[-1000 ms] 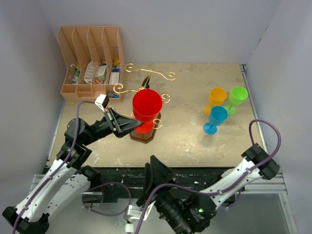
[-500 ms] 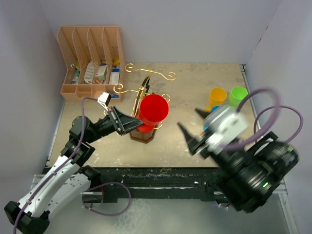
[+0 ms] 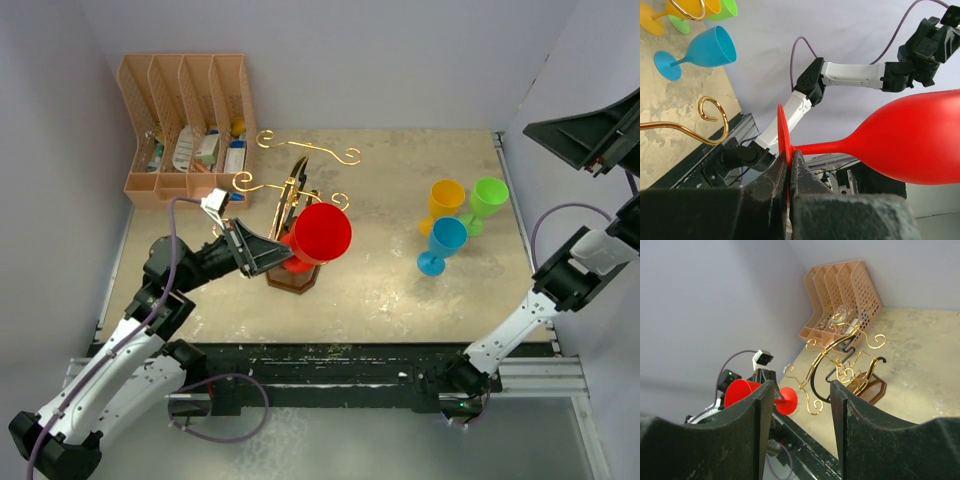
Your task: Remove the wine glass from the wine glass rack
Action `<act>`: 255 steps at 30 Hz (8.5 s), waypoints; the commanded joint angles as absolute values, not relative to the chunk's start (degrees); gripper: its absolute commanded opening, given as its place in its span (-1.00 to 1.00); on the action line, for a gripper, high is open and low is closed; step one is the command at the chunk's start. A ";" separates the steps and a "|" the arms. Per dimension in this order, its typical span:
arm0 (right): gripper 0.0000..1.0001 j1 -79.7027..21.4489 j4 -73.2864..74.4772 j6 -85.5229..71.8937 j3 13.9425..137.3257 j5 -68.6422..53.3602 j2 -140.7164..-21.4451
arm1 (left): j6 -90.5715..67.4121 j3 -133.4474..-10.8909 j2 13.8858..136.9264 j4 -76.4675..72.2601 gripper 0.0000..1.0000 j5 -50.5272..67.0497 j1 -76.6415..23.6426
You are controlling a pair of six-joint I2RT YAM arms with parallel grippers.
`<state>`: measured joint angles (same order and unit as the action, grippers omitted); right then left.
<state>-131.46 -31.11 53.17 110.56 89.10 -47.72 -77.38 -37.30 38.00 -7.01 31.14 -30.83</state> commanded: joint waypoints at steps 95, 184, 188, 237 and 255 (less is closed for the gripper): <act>-0.34 -31.18 53.70 -15.43 120.16 -28.48 -71.85 | -64.35 -46.73 28.21 12.38 -1.00 30.46 -30.94; -1.00 -39.06 60.15 -20.42 111.98 3.72 -64.72 | -53.61 -58.92 44.40 18.02 0.21 26.18 -30.94; -1.00 -39.15 62.76 -20.90 109.97 10.99 -62.76 | -51.83 -59.86 41.95 18.88 0.21 25.55 -30.94; -1.00 -17.31 43.48 -21.34 70.27 11.86 -74.57 | -34.49 -66.22 27.90 38.27 0.15 9.68 -30.94; -0.19 -17.40 40.24 -19.47 69.74 9.67 -72.38 | -31.89 -67.58 28.60 42.48 0.39 7.20 -30.94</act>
<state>-17.23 41.50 -20.08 68.23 10.33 -74.24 -33.30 -65.47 28.14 42.83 8.49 -30.83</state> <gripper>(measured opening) 0.398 0.694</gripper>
